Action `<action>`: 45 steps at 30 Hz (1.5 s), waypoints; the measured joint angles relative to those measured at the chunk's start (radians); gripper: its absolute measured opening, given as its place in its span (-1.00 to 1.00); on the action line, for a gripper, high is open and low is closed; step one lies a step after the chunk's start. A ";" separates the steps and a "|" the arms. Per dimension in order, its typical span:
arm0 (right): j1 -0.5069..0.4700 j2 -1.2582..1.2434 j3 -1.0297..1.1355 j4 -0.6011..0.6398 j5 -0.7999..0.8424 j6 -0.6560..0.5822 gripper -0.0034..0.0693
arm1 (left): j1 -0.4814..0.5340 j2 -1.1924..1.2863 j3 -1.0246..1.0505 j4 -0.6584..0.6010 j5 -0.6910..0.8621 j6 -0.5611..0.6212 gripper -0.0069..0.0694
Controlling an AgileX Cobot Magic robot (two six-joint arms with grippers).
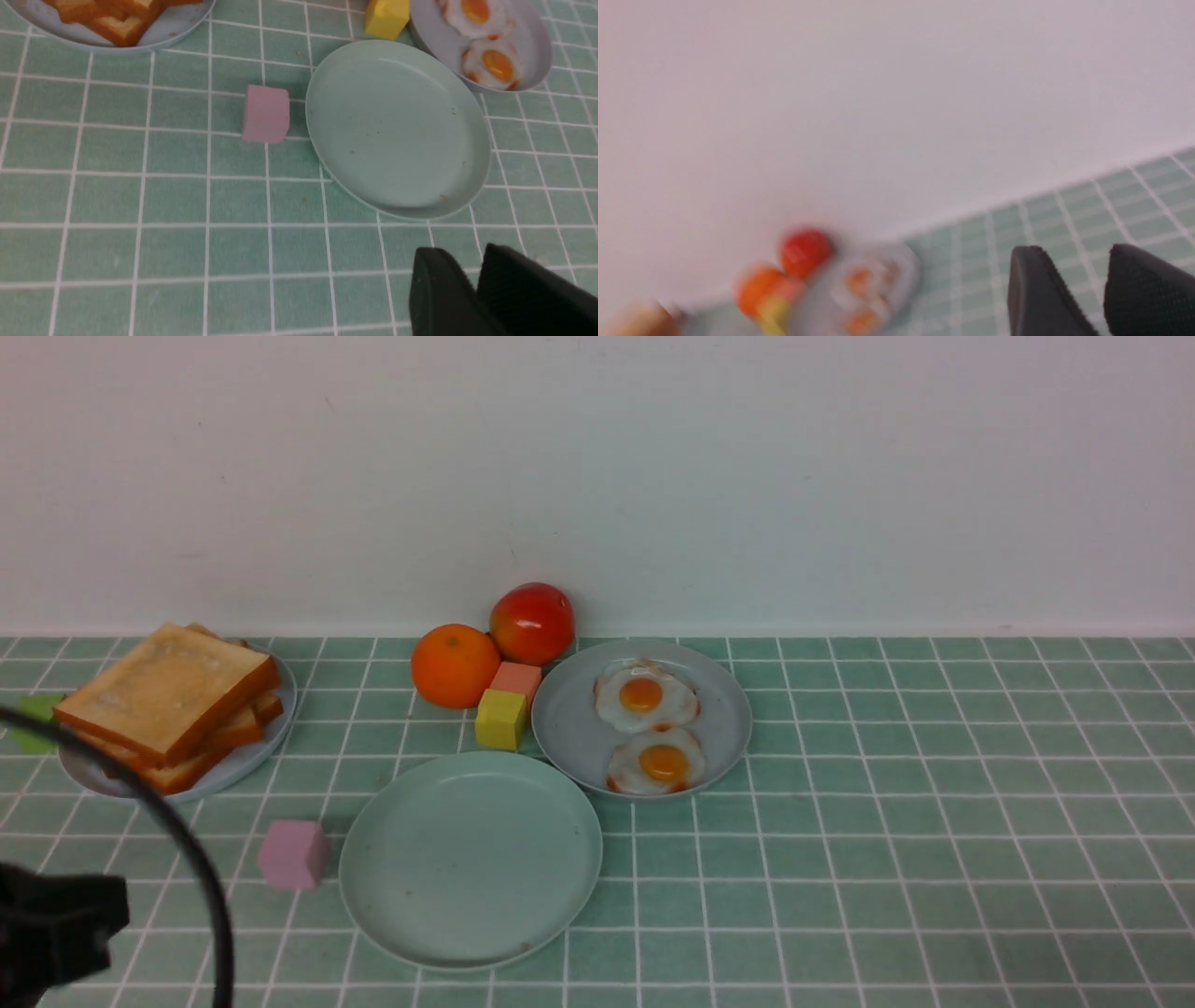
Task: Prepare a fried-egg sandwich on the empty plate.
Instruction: Use the left arm to grab a slice of bread
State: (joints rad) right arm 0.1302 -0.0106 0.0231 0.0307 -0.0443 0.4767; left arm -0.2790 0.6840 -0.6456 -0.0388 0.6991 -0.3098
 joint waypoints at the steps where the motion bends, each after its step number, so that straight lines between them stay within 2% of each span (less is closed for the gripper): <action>1: 0.000 0.000 -0.012 0.008 0.024 0.039 -0.28 | 0.000 0.044 -0.017 0.001 -0.019 0.001 -0.52; 3: 0.007 0.024 -0.071 0.013 0.133 0.093 -0.38 | 0.000 0.133 -0.053 0.010 -0.061 0.001 -0.61; 5: 0.026 0.073 -0.175 0.009 0.295 0.097 -0.52 | 0.000 0.213 -0.091 0.039 -0.075 0.001 -0.71; 7: 0.077 0.185 -0.340 0.005 0.513 0.015 -0.72 | 0.000 0.347 -0.163 0.079 -0.068 0.002 -0.83; 10: 0.143 0.336 -0.566 0.010 0.789 -0.138 -0.91 | 0.005 0.491 -0.251 0.136 -0.029 0.002 -0.85; 14: 0.215 0.561 -0.837 0.018 1.118 -0.263 -0.94 | 0.073 0.684 -0.387 0.160 0.023 0.033 -0.85; 17: 0.234 0.678 -0.951 0.019 1.218 -0.335 -0.94 | 0.139 0.793 -0.478 0.157 0.037 0.067 -0.85; 24: 0.239 0.762 -1.006 0.066 1.190 -0.467 -0.94 | 0.247 1.019 -0.676 0.177 0.030 0.121 -0.85; 28: 0.239 0.764 -1.006 0.087 1.153 -0.509 -0.93 | 0.278 1.113 -0.754 0.187 0.030 0.202 -0.76; 31: 0.240 0.764 -1.006 0.090 1.141 -0.538 -0.93 | 0.284 1.168 -0.784 0.213 0.027 0.304 -0.55; 33: 0.240 0.764 -1.006 0.091 1.139 -0.552 -0.92 | 0.284 1.196 -0.790 0.214 0.014 0.374 -0.25; 39: 0.240 0.764 -1.006 0.093 1.154 -0.553 -0.91 | 0.284 1.259 -0.791 0.279 -0.064 0.431 0.33; 42: 0.240 0.764 -1.006 0.100 1.161 -0.554 -0.91 | 0.282 1.292 -0.793 0.321 -0.089 0.435 0.42; 45: 0.240 0.764 -1.006 0.115 1.162 -0.554 -0.90 | 0.279 1.318 -0.798 0.357 -0.096 0.436 0.41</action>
State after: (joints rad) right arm 0.3699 0.7537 -0.9824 0.1461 1.1179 -0.0774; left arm 0.0000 2.0022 -1.4437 0.3183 0.6031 0.1258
